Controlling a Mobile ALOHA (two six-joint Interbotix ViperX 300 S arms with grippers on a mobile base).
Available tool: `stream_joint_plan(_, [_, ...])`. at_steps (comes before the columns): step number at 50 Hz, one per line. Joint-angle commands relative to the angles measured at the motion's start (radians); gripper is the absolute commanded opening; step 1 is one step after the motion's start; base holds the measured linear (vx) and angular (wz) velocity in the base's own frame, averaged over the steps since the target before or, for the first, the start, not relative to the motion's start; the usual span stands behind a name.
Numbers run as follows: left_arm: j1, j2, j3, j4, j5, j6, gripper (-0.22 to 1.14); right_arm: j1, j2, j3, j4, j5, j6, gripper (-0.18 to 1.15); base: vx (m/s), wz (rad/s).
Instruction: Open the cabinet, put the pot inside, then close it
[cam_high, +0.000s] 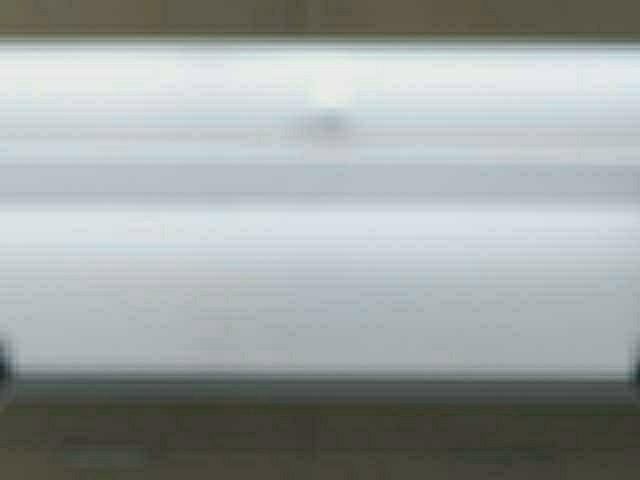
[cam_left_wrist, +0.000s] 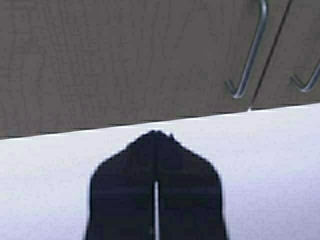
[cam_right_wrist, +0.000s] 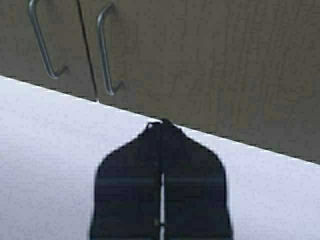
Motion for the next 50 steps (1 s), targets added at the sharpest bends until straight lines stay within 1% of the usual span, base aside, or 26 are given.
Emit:
stream_joint_plan(1, [-0.002,-0.015,-0.011,0.003,-0.012,0.0,0.05,0.002,-0.011,-0.011,-0.002,-0.009,-0.002,0.06,0.0,0.0])
stream_joint_plan(50, [-0.002,-0.015,-0.008,0.002,-0.011,-0.002,0.05,0.002,-0.011,-0.005,-0.002,-0.009,-0.003,0.06,0.0,0.0])
